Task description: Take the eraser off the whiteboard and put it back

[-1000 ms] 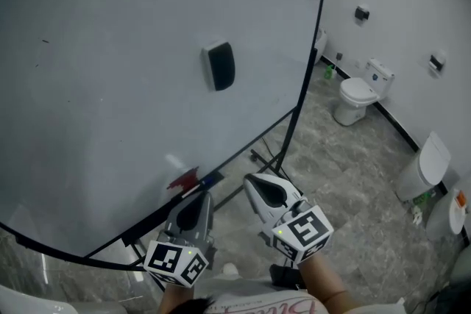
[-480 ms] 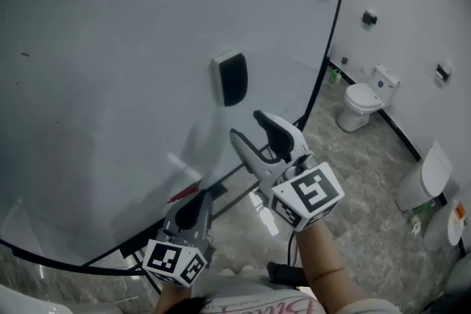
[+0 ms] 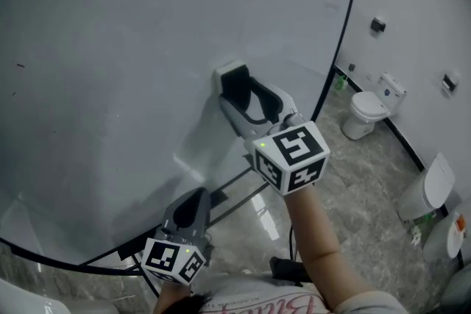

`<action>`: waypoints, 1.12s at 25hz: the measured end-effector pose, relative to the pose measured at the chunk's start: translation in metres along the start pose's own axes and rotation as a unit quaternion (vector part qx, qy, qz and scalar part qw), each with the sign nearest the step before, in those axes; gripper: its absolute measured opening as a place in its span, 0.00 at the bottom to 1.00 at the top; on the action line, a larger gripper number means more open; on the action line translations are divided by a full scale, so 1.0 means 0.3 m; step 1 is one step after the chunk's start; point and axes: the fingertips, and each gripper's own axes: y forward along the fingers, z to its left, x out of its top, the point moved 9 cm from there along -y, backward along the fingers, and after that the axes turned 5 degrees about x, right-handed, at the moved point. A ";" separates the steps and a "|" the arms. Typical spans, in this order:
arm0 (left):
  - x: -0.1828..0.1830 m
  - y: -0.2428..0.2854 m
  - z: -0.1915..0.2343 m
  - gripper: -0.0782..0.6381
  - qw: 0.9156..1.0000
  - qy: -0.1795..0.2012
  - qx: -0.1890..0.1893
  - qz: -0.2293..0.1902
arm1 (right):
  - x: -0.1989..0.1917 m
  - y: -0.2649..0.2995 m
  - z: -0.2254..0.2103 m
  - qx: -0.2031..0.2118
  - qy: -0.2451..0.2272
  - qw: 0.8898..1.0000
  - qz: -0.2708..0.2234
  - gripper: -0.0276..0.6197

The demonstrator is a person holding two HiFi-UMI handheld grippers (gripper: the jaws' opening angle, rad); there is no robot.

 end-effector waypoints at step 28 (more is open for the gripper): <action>0.007 0.003 -0.016 0.11 1.000 0.008 0.002 -0.007 | -0.127 -0.295 0.133 0.004 0.025 0.999 -0.036 0.39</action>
